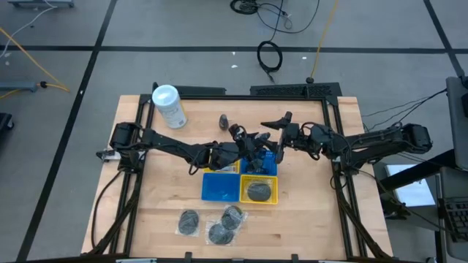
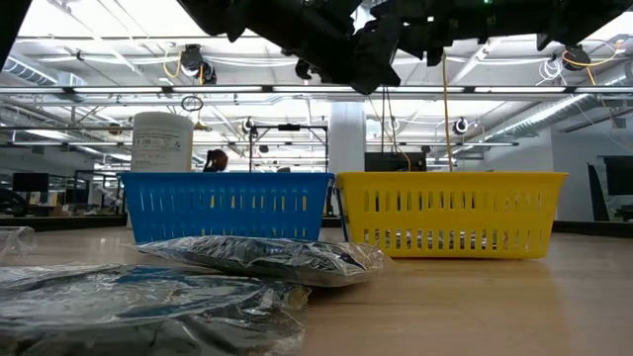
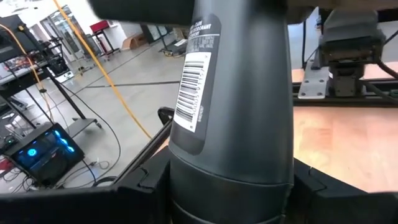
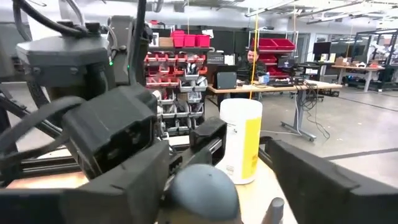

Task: Pick & Place Travel size toiletries
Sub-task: Put the gray deodorant into the left blue bin

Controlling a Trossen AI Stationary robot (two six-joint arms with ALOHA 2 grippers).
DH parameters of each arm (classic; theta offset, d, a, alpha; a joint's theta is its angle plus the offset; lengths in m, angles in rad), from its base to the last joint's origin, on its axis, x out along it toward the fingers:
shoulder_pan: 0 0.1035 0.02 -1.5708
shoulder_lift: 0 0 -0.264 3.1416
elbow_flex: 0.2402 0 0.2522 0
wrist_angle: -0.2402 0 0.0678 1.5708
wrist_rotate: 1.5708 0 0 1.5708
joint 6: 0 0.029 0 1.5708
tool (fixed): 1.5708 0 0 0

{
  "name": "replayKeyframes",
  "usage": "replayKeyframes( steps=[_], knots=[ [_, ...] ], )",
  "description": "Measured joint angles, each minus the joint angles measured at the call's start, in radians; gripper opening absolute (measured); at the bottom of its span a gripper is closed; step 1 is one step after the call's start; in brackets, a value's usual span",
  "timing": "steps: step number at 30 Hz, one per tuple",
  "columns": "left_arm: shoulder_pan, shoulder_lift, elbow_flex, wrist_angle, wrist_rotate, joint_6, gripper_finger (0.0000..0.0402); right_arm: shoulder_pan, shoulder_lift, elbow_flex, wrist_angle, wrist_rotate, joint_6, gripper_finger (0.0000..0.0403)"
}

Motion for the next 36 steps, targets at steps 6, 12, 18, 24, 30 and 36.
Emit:
replayKeyframes(
  steps=[6, 12, 18, 24, 30, 36],
  knots=[
    [-0.018, -0.007, 0.000, -0.055, -0.052, 0.002, 0.0180, 0.000, 0.000, 0.000, 0.014, 0.003, -0.003, 0.0313],
    [-0.064, -0.074, 0.000, -0.292, -0.149, -0.074, 0.0180, 0.003, 0.000, 0.000, 0.037, -0.003, 0.002, 0.0316],
    [-0.116, -0.170, 0.001, -0.638, -0.158, -0.291, 0.0180, 0.038, 0.000, 0.000, 0.049, -0.003, 0.009, 0.0317],
    [-0.173, -0.224, 0.001, -0.980, -0.067, -0.506, 0.0180, 0.096, 0.000, 0.000, 0.084, -0.004, 0.009, 0.0317],
    [-0.241, -0.227, 0.001, -1.091, 0.170, -0.669, 0.0180, 0.139, 0.000, 0.000, 0.098, -0.003, 0.027, 0.0318],
    [-0.312, -0.227, 0.001, -1.086, 0.272, -0.741, 0.0180, 0.179, 0.000, 0.000, 0.086, -0.001, 0.076, 0.0318]
  ],
)
